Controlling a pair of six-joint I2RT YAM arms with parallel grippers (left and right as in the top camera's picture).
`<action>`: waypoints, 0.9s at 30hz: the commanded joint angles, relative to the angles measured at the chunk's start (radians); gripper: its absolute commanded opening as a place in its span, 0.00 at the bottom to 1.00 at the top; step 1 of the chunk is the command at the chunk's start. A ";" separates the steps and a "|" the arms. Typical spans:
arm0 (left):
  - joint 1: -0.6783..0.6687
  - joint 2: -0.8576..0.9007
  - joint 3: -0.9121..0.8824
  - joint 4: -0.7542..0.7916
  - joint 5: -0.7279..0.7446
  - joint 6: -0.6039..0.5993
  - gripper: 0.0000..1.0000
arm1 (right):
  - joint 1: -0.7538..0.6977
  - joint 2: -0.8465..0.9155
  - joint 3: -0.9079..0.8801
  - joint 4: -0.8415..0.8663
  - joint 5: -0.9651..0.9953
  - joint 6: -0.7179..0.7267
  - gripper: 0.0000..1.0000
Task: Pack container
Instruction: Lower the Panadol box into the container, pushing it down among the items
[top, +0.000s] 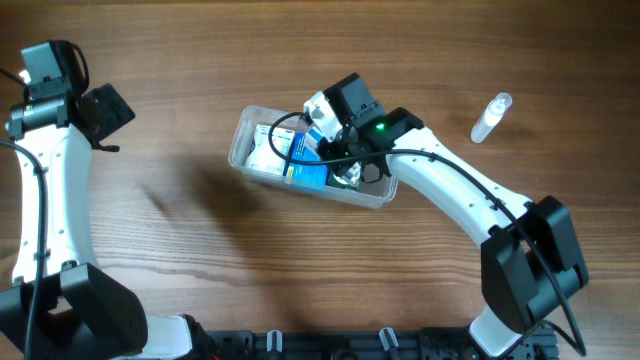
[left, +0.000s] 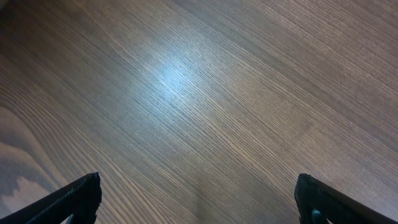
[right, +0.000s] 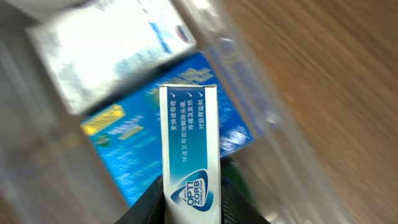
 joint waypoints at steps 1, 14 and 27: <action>0.002 -0.017 0.006 0.002 -0.013 0.002 1.00 | 0.031 -0.027 0.025 0.005 -0.140 0.000 0.25; 0.002 -0.017 0.006 0.002 -0.013 0.002 1.00 | 0.087 -0.005 0.006 0.011 -0.145 -0.125 0.26; 0.002 -0.017 0.006 0.002 -0.013 0.002 1.00 | 0.085 0.116 -0.006 0.030 -0.084 -0.130 0.26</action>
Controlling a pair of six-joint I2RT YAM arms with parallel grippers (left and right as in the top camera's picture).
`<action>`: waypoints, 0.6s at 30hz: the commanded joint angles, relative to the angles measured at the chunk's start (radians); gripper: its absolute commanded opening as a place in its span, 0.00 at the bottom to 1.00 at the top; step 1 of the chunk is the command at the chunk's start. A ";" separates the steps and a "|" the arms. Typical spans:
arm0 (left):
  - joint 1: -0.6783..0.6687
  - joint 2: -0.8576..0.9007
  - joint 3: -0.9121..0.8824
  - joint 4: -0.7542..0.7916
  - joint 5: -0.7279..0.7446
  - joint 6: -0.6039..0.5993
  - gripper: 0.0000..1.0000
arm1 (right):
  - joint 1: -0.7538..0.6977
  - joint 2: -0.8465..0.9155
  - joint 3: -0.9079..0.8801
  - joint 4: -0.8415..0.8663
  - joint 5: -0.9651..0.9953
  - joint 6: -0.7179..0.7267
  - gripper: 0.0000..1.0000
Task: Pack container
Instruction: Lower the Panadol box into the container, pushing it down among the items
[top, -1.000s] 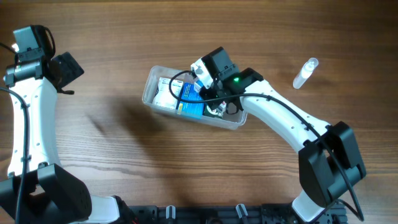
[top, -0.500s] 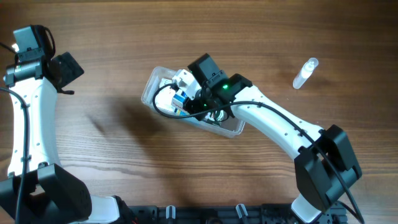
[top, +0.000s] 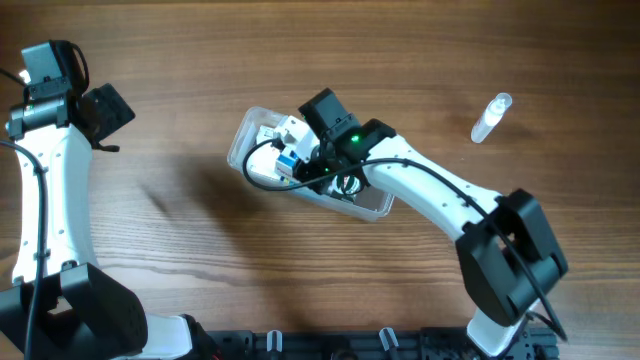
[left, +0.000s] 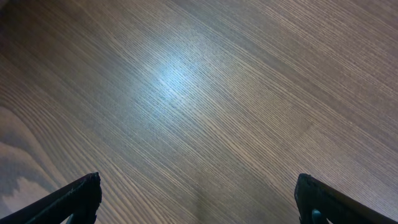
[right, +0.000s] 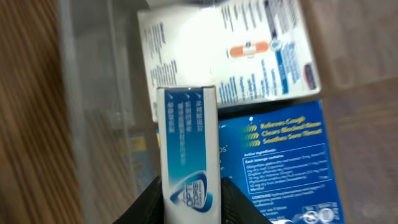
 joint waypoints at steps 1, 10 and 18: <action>0.002 -0.018 0.006 0.002 -0.013 0.002 1.00 | -0.003 0.043 -0.007 -0.004 0.040 -0.020 0.27; 0.002 -0.018 0.006 0.003 -0.013 0.002 1.00 | -0.004 0.045 -0.006 0.016 0.155 -0.020 0.65; 0.002 -0.018 0.006 0.002 -0.013 0.002 1.00 | -0.004 0.023 0.003 0.053 0.182 -0.020 0.65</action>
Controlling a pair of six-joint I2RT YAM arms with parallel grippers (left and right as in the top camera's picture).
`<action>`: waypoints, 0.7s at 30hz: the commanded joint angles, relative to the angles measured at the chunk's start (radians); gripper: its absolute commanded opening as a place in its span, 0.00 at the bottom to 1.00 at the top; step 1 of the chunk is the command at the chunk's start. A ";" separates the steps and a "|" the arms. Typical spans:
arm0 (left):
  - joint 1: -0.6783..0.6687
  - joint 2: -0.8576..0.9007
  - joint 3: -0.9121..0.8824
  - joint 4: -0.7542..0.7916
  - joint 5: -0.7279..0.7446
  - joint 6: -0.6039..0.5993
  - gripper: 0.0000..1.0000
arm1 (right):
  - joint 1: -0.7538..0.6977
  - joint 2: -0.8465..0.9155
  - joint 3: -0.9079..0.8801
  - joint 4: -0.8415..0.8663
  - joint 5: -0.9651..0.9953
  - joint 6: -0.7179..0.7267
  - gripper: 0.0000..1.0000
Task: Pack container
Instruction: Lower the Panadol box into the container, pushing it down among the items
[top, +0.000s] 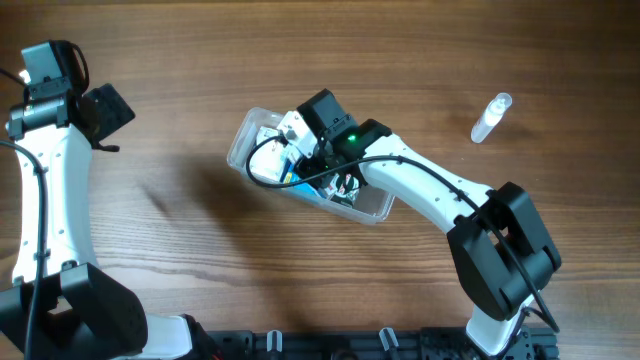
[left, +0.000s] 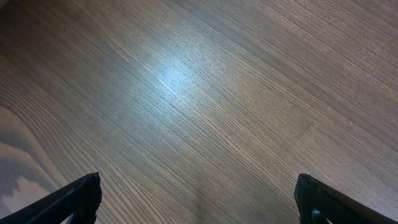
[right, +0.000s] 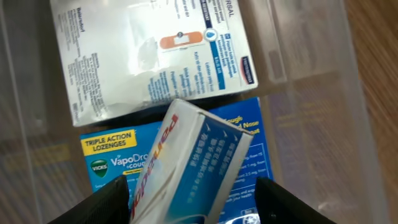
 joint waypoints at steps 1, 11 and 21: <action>0.002 -0.017 0.006 0.003 -0.013 0.002 1.00 | 0.000 -0.013 0.007 0.002 0.024 -0.001 0.64; 0.002 -0.018 0.006 0.002 -0.013 0.002 1.00 | 0.000 -0.177 0.008 -0.034 0.103 0.000 0.64; 0.002 -0.017 0.006 0.002 -0.013 0.002 1.00 | 0.000 -0.192 0.008 -0.111 -0.145 0.142 0.04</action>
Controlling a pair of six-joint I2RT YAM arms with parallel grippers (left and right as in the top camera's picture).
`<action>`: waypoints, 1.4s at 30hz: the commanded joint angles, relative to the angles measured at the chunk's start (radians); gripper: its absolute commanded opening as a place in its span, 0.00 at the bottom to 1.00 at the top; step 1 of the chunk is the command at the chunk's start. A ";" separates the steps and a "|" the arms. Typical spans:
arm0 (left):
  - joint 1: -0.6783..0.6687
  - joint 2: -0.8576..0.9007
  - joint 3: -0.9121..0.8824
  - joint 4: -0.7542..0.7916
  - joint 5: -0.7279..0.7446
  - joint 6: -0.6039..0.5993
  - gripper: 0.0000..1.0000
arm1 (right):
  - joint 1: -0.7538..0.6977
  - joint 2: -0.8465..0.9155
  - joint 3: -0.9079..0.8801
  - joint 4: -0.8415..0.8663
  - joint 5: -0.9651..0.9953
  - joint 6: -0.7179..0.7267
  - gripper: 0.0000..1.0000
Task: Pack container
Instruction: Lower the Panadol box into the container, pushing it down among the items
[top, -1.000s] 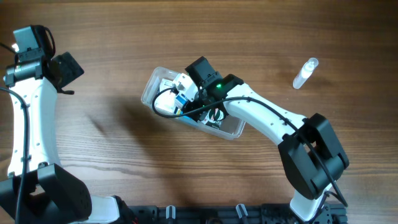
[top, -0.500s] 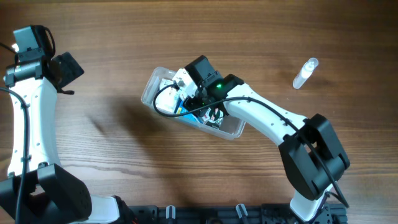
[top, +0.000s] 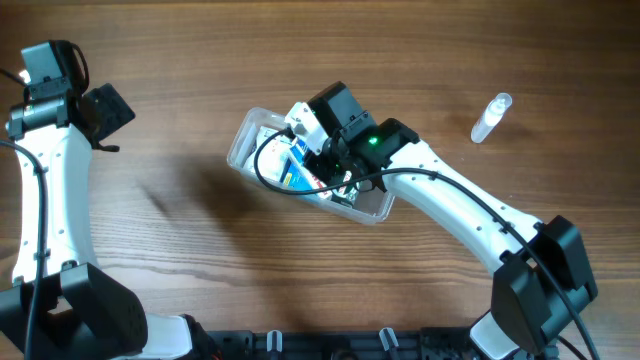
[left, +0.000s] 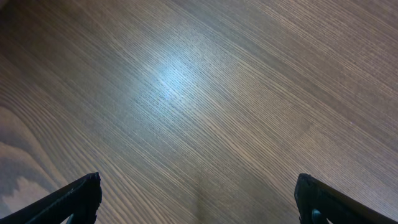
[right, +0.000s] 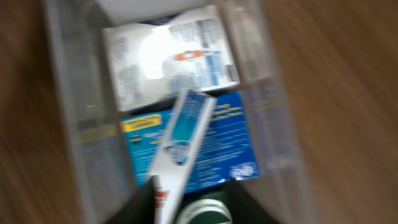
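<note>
A clear plastic container (top: 240, 140) sits mid-table. Its wall (right: 68, 93) shows in the blurred right wrist view. Inside lie a white plaster packet (right: 168, 53), a blue lozenge box (right: 230, 140) and a round green-lidded item (right: 202, 211). A white-and-blue toothpaste box (right: 183, 140) lies slantwise across the lozenge box. My right gripper (right: 191, 205) hangs above them with its fingers apart and nothing between them; the box's near end lies beside the left finger. My left gripper (left: 199, 199) stands wide open over bare wood at the far left (top: 105, 110).
A small clear bottle (top: 491, 117) lies on the table at the back right, apart from the container. The right arm (top: 450, 200) stretches from the front right corner to the container. The wooden table (top: 180, 230) shows around both.
My right gripper has drawn back higher above the container, so more of its contents show. The toothpaste box stays lying slantwise on the lozenge box. The left arm has not moved.
My right gripper was shut on the toothpaste box over the container's right part, then held it over the left part. Then it was open with the box lying on the lozenge box. Now it sits higher, empty.
</note>
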 joint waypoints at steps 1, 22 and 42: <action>0.002 -0.017 0.006 0.003 -0.013 0.002 1.00 | 0.000 -0.022 0.007 -0.004 -0.134 0.124 0.04; 0.002 -0.018 0.006 0.003 -0.013 0.002 1.00 | 0.002 0.069 0.005 -0.018 -0.228 0.286 0.04; 0.002 -0.017 0.006 0.003 -0.013 0.002 1.00 | 0.002 0.109 0.003 0.007 -0.209 0.240 0.04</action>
